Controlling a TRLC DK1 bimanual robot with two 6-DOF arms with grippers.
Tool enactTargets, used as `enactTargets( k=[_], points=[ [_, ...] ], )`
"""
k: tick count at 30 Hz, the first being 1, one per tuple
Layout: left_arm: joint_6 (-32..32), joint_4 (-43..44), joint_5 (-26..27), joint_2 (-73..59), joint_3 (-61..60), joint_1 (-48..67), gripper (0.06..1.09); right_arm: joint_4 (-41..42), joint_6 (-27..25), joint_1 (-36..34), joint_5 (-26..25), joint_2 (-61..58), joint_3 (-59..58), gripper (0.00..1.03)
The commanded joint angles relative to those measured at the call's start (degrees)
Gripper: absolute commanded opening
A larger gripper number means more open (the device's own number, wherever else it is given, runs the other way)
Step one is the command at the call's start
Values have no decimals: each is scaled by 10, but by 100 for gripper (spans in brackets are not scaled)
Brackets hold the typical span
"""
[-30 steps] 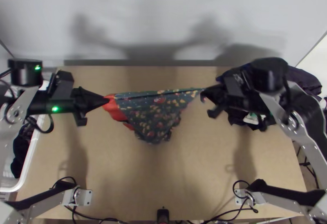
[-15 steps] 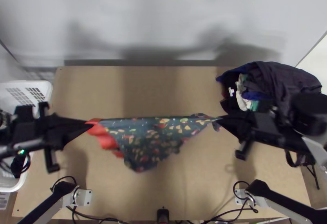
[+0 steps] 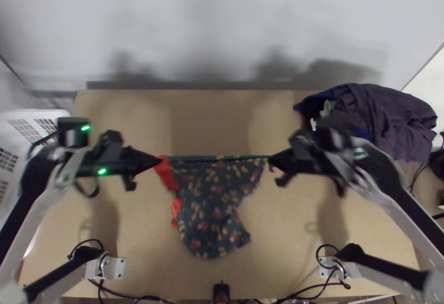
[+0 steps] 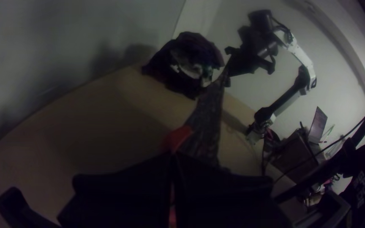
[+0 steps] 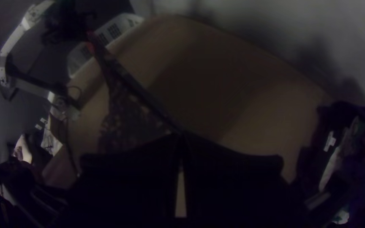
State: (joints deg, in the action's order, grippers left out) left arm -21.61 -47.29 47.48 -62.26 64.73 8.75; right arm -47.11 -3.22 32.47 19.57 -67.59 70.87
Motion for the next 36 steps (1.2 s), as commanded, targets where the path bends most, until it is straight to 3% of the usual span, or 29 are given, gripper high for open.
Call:
enactTargets(
  k=[1,8,15,20,27,33,36],
  points=[
    [-28,77,-32,-197,-7,4,9,68,-20,-56,3,-183,-13,3],
    [-32,47,-86,-394,169,8,9,54,-35,-74,2,-349,148,3],
    [-12,7,-114,-499,341,-15,9,54,-19,-95,-35,-421,276,3],
    [-19,-73,-131,-607,465,-17,9,33,-19,-102,-52,-475,331,3],
    [-29,-92,-146,-666,483,22,9,-38,-21,-87,-54,-540,356,3],
    [-34,-132,-147,-661,481,14,9,-43,-15,-81,-62,-528,346,3],
    [-69,-172,-147,-639,470,7,9,-52,-12,-76,-62,-511,341,3]
  ],
)
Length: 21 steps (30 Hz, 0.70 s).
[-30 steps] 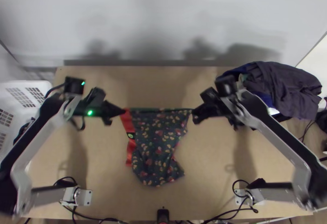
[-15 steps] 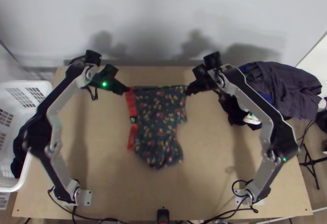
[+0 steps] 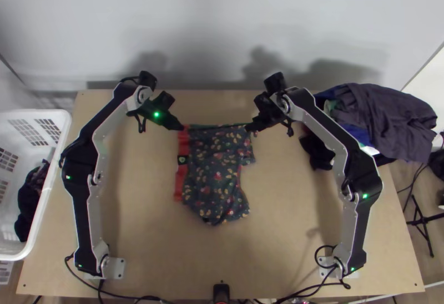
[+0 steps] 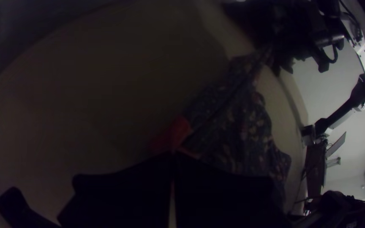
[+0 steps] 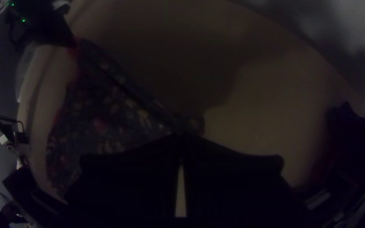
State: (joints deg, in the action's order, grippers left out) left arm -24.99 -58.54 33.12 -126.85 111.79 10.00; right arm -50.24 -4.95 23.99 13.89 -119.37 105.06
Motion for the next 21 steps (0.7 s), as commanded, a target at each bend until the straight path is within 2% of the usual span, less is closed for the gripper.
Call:
enactTargets(
  k=[1,10,17,21],
  points=[
    [-47,-68,-3,20,-10,-7,9,-25,6,12,-5,18,-6,3],
    [-122,-112,4,157,-121,-21,9,-37,7,52,-5,136,-82,3],
    [-153,-146,8,238,-209,12,9,-77,5,118,-5,204,-168,3],
    [-153,-168,37,281,-252,27,9,-83,8,147,-5,251,-227,3]
  ],
)
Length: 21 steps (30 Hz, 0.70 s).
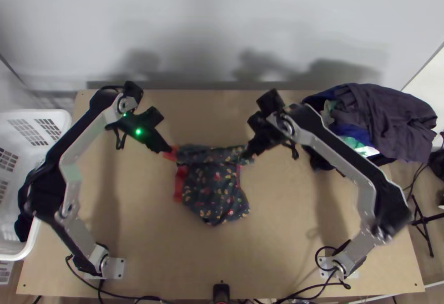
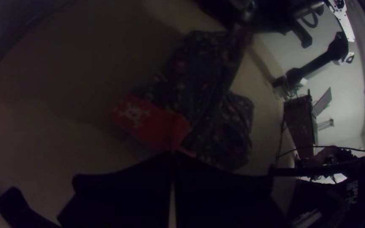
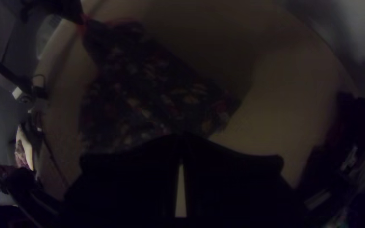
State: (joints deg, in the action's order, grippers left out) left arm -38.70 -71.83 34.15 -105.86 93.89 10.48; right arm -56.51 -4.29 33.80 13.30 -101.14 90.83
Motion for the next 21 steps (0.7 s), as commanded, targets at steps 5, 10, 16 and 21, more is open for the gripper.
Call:
enactTargets(
  k=[5,10,16,21],
  points=[
    [-45,-78,43,96,-122,36,9,-21,1,65,1,96,-150,3],
    [-65,-90,43,104,-179,50,9,-60,-7,72,7,104,-159,3],
    [-79,-93,43,123,-236,81,9,-66,-20,115,9,111,-191,3],
    [-83,-93,42,111,-256,96,9,-65,-24,146,23,96,-216,3]
  ],
)
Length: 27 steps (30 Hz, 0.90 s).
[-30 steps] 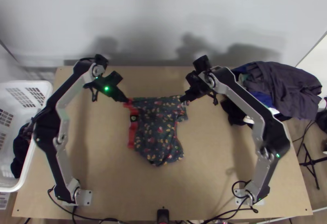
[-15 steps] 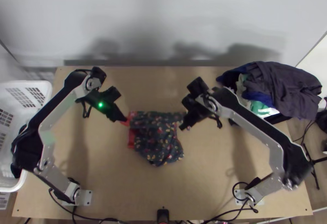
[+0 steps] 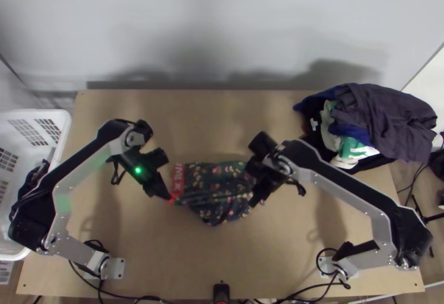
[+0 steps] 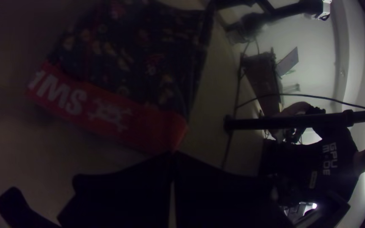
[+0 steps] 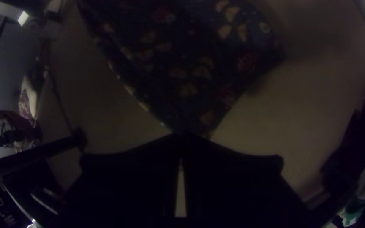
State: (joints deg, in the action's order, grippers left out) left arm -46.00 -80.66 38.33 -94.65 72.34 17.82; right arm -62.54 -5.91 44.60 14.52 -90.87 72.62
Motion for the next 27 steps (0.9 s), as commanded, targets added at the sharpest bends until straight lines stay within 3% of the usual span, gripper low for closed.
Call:
enactTargets(
  k=[1,12,18,22,24,25,26,27],
  points=[
    [-10,-2,0,-5,-40,21,9,-1,-8,41,11,-11,-37,3],
    [-10,41,0,-64,-27,12,9,36,-8,35,11,-68,-33,5],
    [-2,65,1,-86,-9,10,9,38,-2,35,11,-89,-27,29],
    [4,60,2,-90,-7,13,10,37,-1,29,11,-89,-25,51],
    [7,55,3,-91,-7,16,14,32,-2,26,11,-89,-23,59],
    [7,47,3,-91,-7,18,37,26,-3,25,11,-88,-22,62],
    [2,37,3,-91,-8,20,78,23,-3,24,11,-88,-21,66],
    [-3,30,5,-91,-10,20,108,17,-3,22,11,-87,-20,69]
  ],
)
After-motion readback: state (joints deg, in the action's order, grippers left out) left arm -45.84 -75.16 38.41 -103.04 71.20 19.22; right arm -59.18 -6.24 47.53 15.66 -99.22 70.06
